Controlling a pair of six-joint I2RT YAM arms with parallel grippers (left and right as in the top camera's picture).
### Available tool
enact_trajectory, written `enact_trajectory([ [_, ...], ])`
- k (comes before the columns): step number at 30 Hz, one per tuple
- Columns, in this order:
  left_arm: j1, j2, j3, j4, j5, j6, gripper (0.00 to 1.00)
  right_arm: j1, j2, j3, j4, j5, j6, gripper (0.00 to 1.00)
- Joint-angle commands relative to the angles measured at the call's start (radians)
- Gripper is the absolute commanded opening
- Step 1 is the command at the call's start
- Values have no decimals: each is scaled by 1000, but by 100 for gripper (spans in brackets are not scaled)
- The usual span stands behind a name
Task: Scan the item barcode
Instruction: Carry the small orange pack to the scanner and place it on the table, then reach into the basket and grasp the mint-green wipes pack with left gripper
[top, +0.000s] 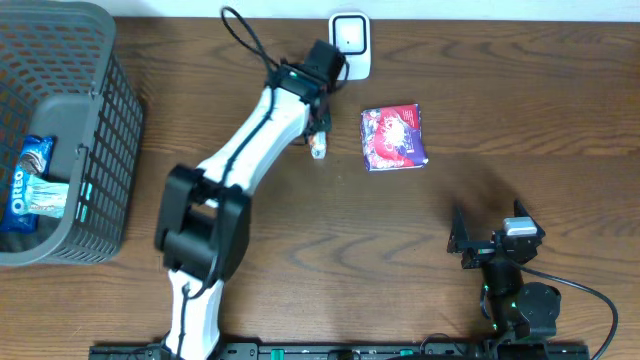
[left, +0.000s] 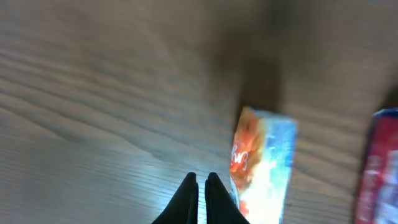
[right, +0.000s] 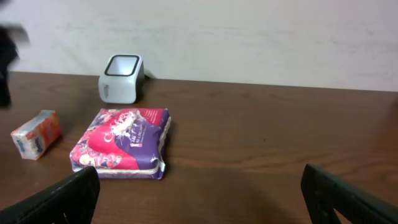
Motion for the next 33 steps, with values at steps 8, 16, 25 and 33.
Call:
enact_trajectory([
  [8, -32, 56, -2, 56, 180, 38, 7, 10, -5, -1, -4, 1, 15, 99],
  [16, -19, -52, 13, 89, 246, 126, 8, 10, -5, -1, -4, 0, 15, 99],
  [25, 146, -364, 13, 100, 41, 251, 66, 10, -5, -1, -4, 0, 14, 99],
  [33, 476, -594, 13, 99, -192, 268, 73, 10, -5, -1, -4, 0, 14, 99],
])
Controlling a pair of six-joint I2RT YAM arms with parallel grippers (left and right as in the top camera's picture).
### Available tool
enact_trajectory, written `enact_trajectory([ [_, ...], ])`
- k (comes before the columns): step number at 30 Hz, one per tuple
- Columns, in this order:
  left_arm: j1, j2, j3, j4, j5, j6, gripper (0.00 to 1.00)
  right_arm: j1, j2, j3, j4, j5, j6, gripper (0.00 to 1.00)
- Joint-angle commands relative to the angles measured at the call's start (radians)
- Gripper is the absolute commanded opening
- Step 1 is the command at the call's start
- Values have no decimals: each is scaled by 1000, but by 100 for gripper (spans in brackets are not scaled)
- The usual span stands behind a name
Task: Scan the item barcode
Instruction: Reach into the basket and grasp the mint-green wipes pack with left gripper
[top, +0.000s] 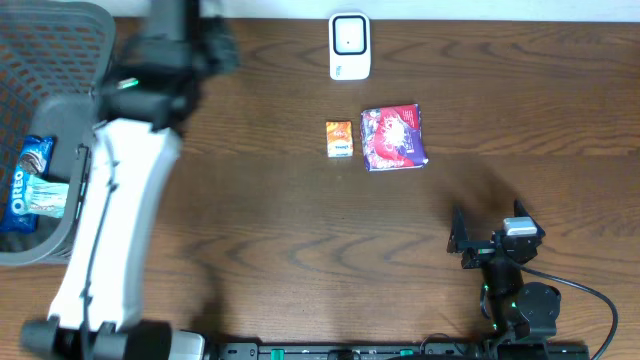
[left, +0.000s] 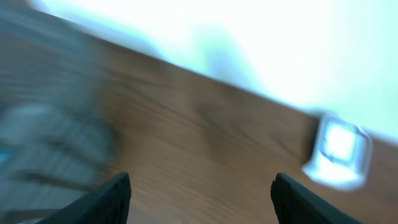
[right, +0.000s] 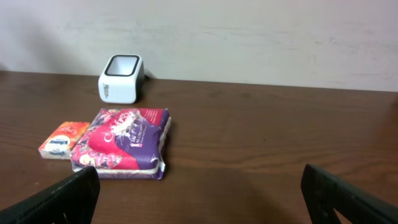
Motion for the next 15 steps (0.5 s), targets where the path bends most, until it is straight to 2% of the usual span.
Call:
enact_trajectory([
  [1, 182, -56, 15, -15, -151, 29, 73, 10, -5, -1, -4, 0, 14, 99],
  [3, 275, -58, 15, -40, -149, 24, 73, 10, -5, -1, -4, 0, 14, 99],
  [7, 476, -18, 15, -142, -135, -111, 73, 10, -5, -1, -4, 0, 14, 99],
  [11, 560, 33, 14, -197, -85, -206, 72, 10, -5, -1, -4, 0, 14, 99],
  [15, 581, 113, 14, -245, -101, -235, 64, 10, -5, -1, -4, 0, 14, 99],
])
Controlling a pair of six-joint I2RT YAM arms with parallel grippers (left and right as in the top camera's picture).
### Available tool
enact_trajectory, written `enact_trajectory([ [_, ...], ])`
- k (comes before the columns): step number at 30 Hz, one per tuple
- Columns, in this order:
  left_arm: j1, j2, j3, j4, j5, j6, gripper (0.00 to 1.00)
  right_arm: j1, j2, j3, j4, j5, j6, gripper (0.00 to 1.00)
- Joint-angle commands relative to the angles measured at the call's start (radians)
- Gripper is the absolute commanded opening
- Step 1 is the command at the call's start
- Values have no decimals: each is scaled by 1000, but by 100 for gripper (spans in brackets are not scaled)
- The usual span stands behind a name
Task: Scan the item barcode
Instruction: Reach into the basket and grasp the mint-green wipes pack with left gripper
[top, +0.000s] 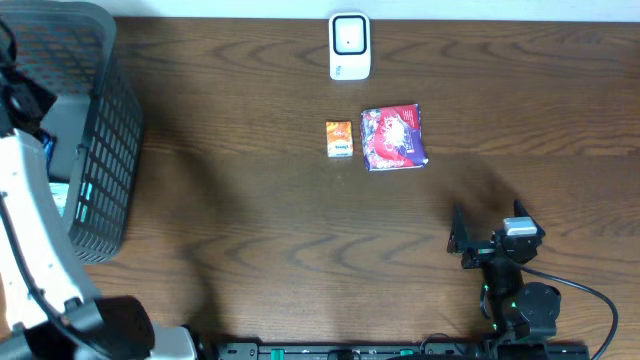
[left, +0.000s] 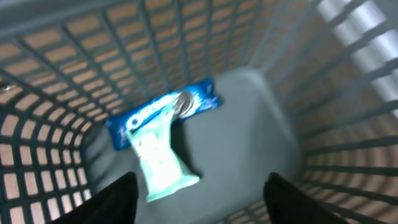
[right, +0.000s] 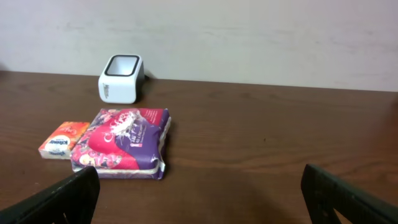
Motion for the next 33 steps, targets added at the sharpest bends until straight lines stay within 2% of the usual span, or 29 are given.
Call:
enact_trajectory([
  [1, 8, 90, 12, -32, -17, -79, 64, 10, -5, -1, -4, 1, 14, 99],
  [6, 15, 215, 12, -88, -153, -188, 65, 10, -4, -1, -4, 0, 14, 99],
  [12, 42, 352, 12, -108, -150, -245, 66, 10, -4, -1, -4, 0, 14, 99],
  [14, 53, 388, 12, -115, -150, -265, 70, 10, -4, -1, -4, 1, 14, 99],
  [24, 82, 554, 12, -113, -139, -266, 80, 10, -4, -1, -4, 0, 14, 99],
  [27, 82, 579, 12, -106, -135, -265, 80, 10, -4, -1, -4, 0, 14, 99],
  [29, 82, 590, 12, -106, -130, -265, 79, 10, -4, -1, -4, 1, 14, 99],
  [33, 82, 608, 12, -107, -105, -263, 66, 10, -4, -1, -4, 0, 14, 99],
])
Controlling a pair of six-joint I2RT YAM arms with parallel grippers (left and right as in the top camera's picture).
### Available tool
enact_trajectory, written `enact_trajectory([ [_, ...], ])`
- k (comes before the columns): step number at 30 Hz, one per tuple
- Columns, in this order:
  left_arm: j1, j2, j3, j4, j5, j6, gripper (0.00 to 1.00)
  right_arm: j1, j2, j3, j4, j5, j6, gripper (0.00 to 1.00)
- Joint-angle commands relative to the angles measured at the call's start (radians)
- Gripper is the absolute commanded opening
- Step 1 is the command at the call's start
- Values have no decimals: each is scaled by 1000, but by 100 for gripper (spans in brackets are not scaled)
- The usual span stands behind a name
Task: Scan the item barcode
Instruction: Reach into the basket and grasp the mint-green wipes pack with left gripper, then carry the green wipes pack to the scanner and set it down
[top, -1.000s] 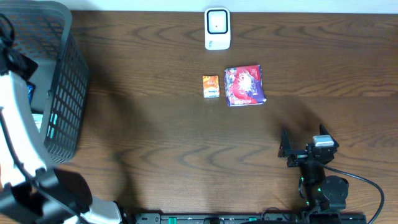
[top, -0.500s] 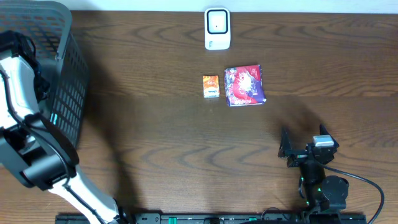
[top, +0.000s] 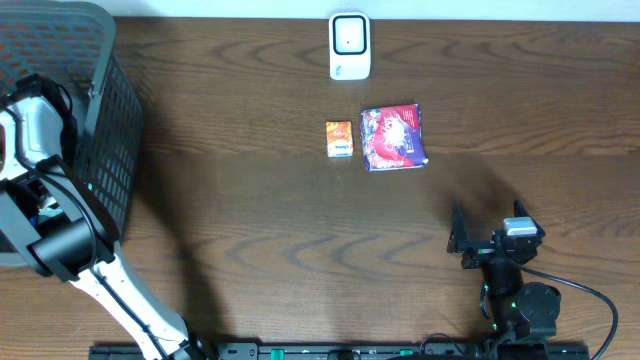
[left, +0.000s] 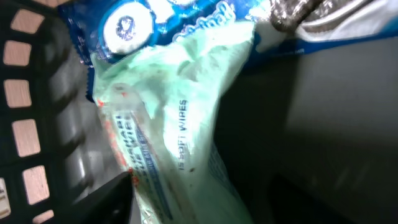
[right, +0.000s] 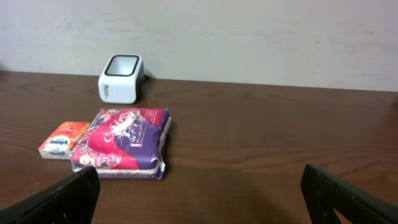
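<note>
In the left wrist view a pale green wipes pack (left: 180, 124) fills the middle, lying against a blue Oreo pack (left: 168, 18) on the basket floor. My left gripper (left: 202, 205) is open and low in the basket, one finger (left: 112, 199) on each side of the green pack. The white scanner (top: 349, 45) stands at the table's far edge. An orange tissue pack (top: 339, 138) and a purple-red pack (top: 394, 137) lie in front of it. My right gripper (right: 202, 199) is open near the front edge, holding nothing.
The dark mesh basket (top: 95, 60) takes up the left end of the table, and my left arm (top: 40, 130) reaches over its wall. The right arm's base and cable (top: 520, 300) sit at the front right.
My left gripper was above the basket's inside, looking down on both packs. Now it is down close on the green wipes pack, still open. The right arm and the table items are unchanged.
My left gripper stood nearly shut beside the orange tissue pack near the scanner. Then the pack lay flat by the purple-red pack and the arm was open over by the basket. Then it hung over the basket's inside, and now sits low around the green pack.
</note>
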Motion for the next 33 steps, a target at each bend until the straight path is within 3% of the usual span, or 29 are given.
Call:
enact_trajectory([
  [1, 2, 21, 12, -3, 11, -1, 58, 10, -4, -1, -4, 0, 14, 99],
  [2, 2, 22, 12, -3, 18, 0, 54, 10, -4, -1, -4, 0, 14, 99],
  [6, 2, 22, 12, -9, 24, 38, 9, 10, -4, -1, -4, 0, 14, 99],
  [10, 2, 17, 12, -26, 24, 123, 7, 10, -4, -1, -4, 0, 14, 99],
  [15, -2, -56, 13, -53, 36, 127, 7, 10, -4, -1, -4, 0, 14, 99],
  [25, -14, -502, 13, 59, 79, 127, 7, 10, -4, -1, -4, 0, 14, 99],
  [33, -149, -824, 12, 225, 480, 148, 7, 10, -4, -1, -4, 0, 14, 99],
])
